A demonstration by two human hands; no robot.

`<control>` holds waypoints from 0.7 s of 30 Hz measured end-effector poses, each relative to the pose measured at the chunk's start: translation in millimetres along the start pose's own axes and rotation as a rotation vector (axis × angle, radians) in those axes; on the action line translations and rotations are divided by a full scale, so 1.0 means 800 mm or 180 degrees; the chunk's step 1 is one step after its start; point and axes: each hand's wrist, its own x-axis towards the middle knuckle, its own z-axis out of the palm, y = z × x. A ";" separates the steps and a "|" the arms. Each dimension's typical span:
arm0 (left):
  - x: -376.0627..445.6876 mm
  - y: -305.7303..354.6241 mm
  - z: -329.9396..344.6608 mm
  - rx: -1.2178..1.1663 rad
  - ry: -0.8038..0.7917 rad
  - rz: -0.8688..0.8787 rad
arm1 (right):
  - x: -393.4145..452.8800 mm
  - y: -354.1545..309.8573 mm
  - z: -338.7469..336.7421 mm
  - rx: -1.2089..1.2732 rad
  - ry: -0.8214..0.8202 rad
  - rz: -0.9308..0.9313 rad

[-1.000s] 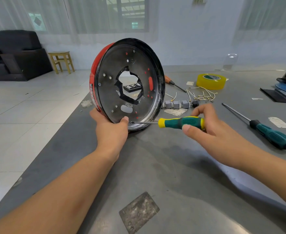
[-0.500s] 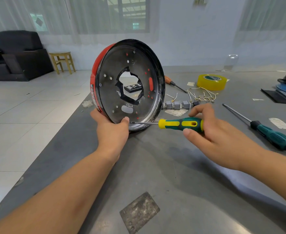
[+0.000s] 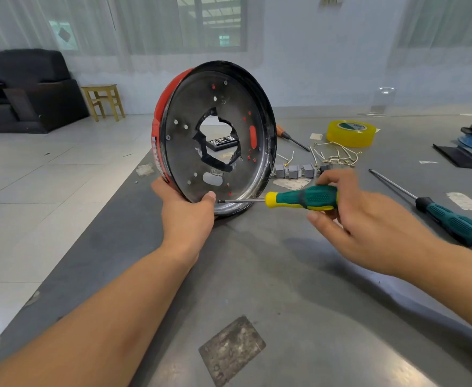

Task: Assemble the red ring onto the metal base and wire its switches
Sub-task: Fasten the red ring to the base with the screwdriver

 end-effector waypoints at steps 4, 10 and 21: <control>0.000 -0.001 0.000 0.0055 -0.0034 0.0026 | -0.001 0.000 0.001 -0.0527 0.0213 -0.0161; 0.002 -0.002 0.000 0.0056 -0.0002 0.0024 | -0.002 -0.012 0.005 0.0499 -0.0246 0.1080; 0.000 0.001 -0.001 -0.0029 -0.0062 -0.0003 | -0.007 -0.018 0.004 0.0486 -0.0141 0.0676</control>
